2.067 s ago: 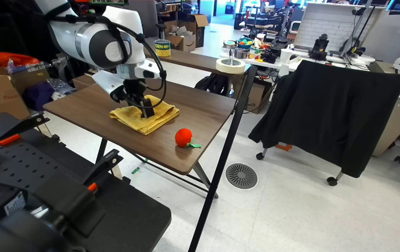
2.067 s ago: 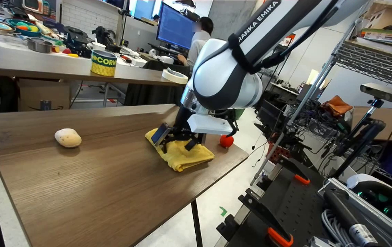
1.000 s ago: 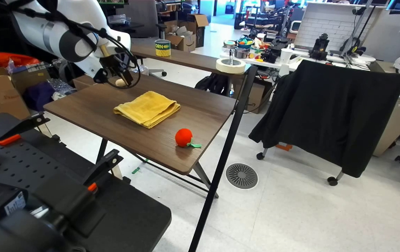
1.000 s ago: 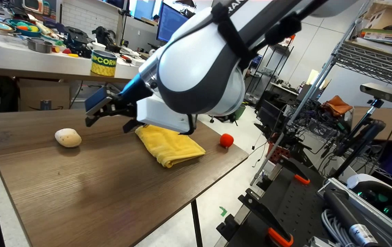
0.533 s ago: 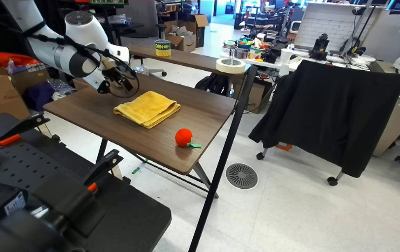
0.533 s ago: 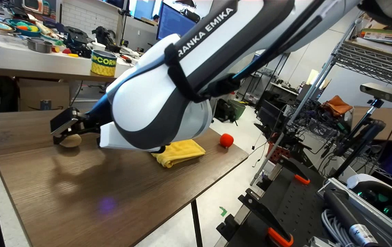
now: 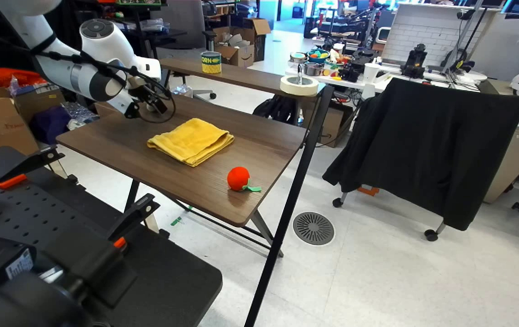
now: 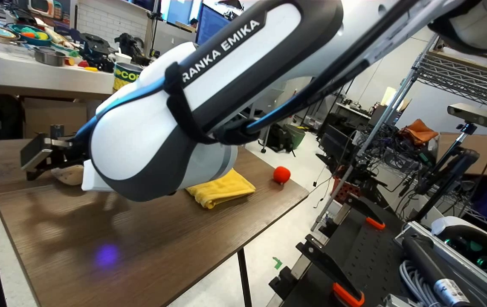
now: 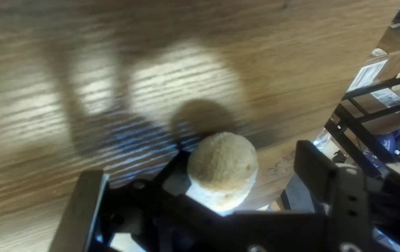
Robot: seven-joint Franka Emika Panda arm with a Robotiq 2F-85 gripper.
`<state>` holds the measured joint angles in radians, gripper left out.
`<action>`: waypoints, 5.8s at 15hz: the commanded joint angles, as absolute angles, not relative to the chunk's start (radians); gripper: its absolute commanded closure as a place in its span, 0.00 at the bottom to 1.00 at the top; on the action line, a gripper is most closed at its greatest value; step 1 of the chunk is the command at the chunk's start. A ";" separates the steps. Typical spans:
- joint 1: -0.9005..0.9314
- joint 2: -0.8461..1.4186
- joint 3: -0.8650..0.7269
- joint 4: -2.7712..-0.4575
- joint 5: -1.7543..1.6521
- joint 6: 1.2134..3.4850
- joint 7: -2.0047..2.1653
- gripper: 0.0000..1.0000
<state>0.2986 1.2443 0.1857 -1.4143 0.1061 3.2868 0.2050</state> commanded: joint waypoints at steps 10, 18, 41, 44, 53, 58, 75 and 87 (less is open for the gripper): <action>0.304 1.222 0.103 -1.374 0.151 3.402 0.185 0.96; 0.223 1.156 -0.107 -1.465 0.398 3.441 0.228 0.97; 0.104 1.205 -0.142 -1.505 0.529 3.406 0.403 0.45; 0.100 1.184 -0.116 -1.527 0.529 3.425 0.378 0.23; 0.052 1.033 0.073 -1.705 0.403 3.480 0.308 0.00; 0.090 1.017 0.087 -1.758 0.358 3.446 0.287 0.00; 0.150 0.772 0.061 -2.077 0.302 3.381 0.201 0.00; 0.092 0.841 0.056 -2.017 0.256 2.953 0.195 0.00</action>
<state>0.1346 0.7969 0.0119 -2.0764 0.2960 3.0625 0.2062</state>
